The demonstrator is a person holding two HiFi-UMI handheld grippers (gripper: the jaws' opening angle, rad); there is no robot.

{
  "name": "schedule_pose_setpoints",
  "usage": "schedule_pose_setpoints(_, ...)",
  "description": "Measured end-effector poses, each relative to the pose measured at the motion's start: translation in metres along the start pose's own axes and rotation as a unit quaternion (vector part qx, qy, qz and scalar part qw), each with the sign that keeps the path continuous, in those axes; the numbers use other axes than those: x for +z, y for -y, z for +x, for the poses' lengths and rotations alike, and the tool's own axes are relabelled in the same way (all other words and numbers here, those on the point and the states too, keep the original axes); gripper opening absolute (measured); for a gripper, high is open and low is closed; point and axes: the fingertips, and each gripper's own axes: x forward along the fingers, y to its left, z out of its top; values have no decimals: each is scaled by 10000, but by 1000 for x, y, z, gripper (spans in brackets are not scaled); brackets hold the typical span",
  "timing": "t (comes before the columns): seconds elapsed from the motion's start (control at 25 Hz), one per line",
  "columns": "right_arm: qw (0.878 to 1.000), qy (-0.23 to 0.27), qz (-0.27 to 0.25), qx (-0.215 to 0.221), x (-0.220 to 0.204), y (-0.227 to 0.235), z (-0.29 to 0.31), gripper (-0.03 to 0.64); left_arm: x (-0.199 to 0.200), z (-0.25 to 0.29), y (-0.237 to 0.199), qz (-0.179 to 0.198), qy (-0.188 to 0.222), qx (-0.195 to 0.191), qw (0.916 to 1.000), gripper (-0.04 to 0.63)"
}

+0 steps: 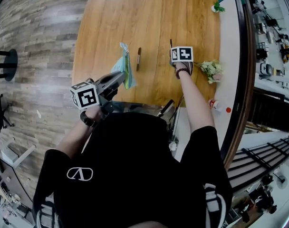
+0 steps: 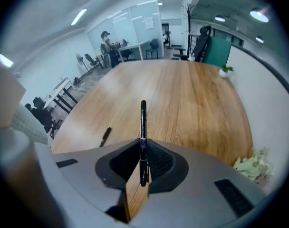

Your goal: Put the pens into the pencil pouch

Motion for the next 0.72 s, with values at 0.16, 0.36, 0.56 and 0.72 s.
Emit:
schedule_pose_setpoints(0.16, 9944, 983, -344, -155, 48, -9, -67, 44, 5, 8, 9, 73, -73, -195, 9998, 15)
schedule_pose_setpoints(0.36, 9702, 2343, -567, -235, 96, -23, -157, 44, 8, 22, 17, 153, -190, -370, 9990, 15)
schedule_pose_setpoints(0.56, 9292, 3583, -808, -411, 117, -48, -241, 44, 9, 27, 23, 209, -281, -489, 9982, 15)
schedule_pose_setpoints(0.72, 8835, 4564, -849, -627, 116, -69, -304, 44, 13, 30, 28, 240, -313, -545, 9977, 15)
